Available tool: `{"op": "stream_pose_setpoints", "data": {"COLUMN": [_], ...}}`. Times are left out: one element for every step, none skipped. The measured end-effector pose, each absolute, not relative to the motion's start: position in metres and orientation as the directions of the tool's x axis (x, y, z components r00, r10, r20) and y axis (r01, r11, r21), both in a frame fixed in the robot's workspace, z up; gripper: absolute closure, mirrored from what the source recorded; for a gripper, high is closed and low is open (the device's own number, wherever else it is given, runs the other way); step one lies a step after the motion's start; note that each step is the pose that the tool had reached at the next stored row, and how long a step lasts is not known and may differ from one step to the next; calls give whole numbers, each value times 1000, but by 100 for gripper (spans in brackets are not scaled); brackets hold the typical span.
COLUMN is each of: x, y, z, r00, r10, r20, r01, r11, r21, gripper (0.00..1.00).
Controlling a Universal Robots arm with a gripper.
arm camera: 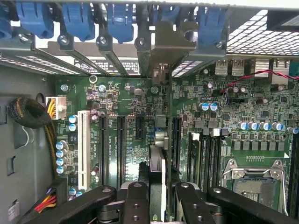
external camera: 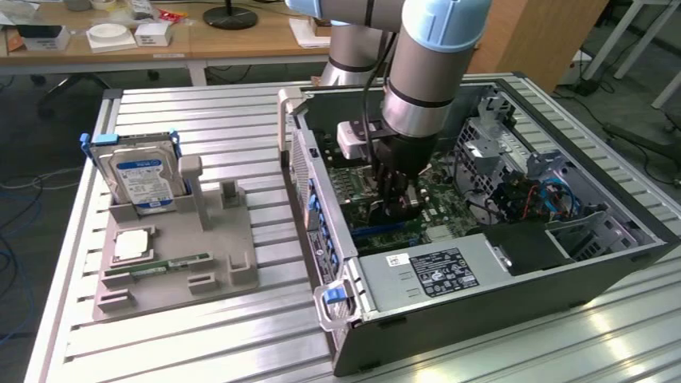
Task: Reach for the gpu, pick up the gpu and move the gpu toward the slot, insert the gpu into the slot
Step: 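Insert the gpu into the slot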
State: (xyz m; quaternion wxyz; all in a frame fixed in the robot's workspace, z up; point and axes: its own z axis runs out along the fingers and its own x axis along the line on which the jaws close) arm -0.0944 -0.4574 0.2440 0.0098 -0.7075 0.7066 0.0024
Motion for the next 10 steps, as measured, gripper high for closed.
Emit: {"op": "stream_pose_setpoints", "data": {"x": [-94, -94, -94, -94, -94, -94, -94, -94, -94, -94], "y": [-457, -457, -457, -457, -457, -457, -457, -457, -457, -457], "z": [244, 244, 243, 243, 242, 241, 241, 240, 240, 239], "r00": [1, 1, 1, 1, 1, 1, 1, 1, 1, 1], "r10": [-1000, -1000, -1000, -1000, -1000, -1000, -1000, -1000, -1000, -1000], "r20": [-17, -17, -17, -17, -17, -17, -17, -17, -17, -17], "r01": [-1000, -1000, -1000, -1000, -1000, -1000, -1000, -1000, -1000, -1000], "r11": [-1, -1, -1, -1, -1, -1, -1, -1, -1, -1], "r21": [-11, -11, -11, -11, -11, -11, -10, -10, -10, -10], "gripper": [73, 73, 73, 73, 73, 73, 73, 73, 73, 73]}}
